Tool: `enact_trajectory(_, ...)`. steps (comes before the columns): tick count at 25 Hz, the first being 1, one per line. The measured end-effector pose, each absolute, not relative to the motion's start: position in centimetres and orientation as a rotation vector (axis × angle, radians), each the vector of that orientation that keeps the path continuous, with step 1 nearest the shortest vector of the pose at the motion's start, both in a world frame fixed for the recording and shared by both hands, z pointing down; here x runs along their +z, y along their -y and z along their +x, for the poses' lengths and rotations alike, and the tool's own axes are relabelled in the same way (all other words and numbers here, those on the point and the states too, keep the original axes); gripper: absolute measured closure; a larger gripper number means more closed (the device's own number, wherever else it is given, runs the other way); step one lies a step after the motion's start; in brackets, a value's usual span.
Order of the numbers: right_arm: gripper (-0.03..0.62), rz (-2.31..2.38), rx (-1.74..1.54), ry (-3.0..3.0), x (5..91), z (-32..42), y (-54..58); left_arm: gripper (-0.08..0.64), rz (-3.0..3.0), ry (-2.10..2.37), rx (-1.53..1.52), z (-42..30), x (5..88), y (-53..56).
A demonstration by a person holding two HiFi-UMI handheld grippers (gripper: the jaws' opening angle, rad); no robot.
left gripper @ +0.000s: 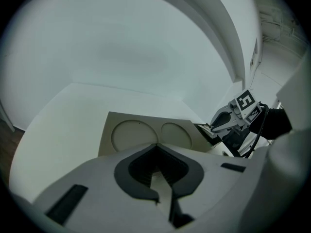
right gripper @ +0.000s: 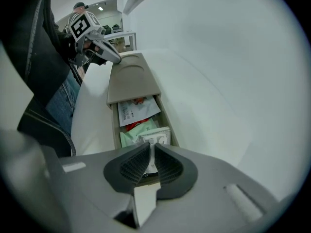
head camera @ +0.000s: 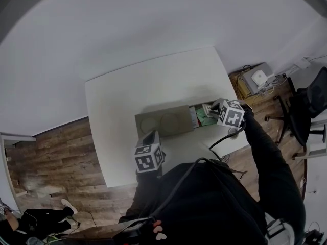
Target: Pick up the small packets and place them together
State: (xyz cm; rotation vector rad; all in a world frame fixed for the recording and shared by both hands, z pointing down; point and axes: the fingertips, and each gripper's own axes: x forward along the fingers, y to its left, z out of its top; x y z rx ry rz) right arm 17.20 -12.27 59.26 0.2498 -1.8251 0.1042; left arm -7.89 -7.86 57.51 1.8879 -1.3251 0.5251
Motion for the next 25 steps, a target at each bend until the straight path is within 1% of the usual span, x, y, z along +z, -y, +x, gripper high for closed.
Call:
enact_trajectory(5, 0.560, 0.337, 0.050, 1.921, 55.7, 15.4, 12.9, 0.561, 1.892, 1.321, 0.516, -7.9, 57.4, 7.8)
enact_trajectory(12, 0.560, 0.366, -0.049, 2.040, 52.8, 9.7, 13.9, 0.561, 1.890, 1.321, 0.520, -7.9, 57.5, 7.9)
enact_trajectory(19, 0.560, 0.321, -0.103, 2.087, 52.8, 4.5, 13.6, 0.561, 1.889, 1.325, 0.517, -7.9, 57.5, 7.5)
enact_trajectory(25, 0.560, 0.266, -0.099, 2.060, 54.4, 3.1, 12.6, 0.561, 1.888, 1.324, 0.511, -7.9, 57.6, 7.7)
